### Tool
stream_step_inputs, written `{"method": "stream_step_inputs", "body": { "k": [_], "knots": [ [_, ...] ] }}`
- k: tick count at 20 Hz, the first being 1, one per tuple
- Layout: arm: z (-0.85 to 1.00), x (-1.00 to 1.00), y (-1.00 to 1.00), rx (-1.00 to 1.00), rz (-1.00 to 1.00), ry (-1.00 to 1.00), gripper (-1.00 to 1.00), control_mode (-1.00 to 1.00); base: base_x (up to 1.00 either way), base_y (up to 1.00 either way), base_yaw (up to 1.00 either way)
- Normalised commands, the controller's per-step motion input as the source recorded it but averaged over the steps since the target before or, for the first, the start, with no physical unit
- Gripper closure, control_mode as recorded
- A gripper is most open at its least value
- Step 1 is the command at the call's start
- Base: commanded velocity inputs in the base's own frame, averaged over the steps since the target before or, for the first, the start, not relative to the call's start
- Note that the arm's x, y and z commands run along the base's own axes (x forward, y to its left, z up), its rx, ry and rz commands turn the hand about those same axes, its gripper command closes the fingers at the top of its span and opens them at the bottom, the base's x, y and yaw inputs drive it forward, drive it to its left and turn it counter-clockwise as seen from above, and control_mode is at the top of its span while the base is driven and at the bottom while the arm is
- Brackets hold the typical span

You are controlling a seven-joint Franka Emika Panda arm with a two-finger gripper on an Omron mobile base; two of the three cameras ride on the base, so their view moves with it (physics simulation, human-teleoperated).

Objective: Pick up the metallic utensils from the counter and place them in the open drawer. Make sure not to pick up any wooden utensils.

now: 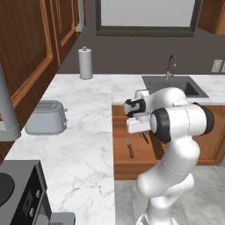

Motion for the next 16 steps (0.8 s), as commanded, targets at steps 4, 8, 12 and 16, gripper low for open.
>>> {"method": "stream_step_inputs", "body": {
  "k": [4, 8, 12, 16],
  "knots": [
    [-0.57, 0.29, -0.07, 0.00, -0.09, -0.13, 1.00, -1.00, 0.00, 0.00, 0.00],
    [-0.53, 0.47, -0.08, 0.00, -0.20, -0.15, 1.00, -1.00, 0.00, 0.00, 0.00],
    [-0.54, 0.44, -0.31, 0.01, -0.29, -0.03, 1.00, -1.00, 0.00, 0.00, 0.00],
    [-0.49, 0.23, -0.07, -0.02, -0.16, -0.01, 1.00, -1.00, 0.00, 0.00, 0.00]
  ]
}}
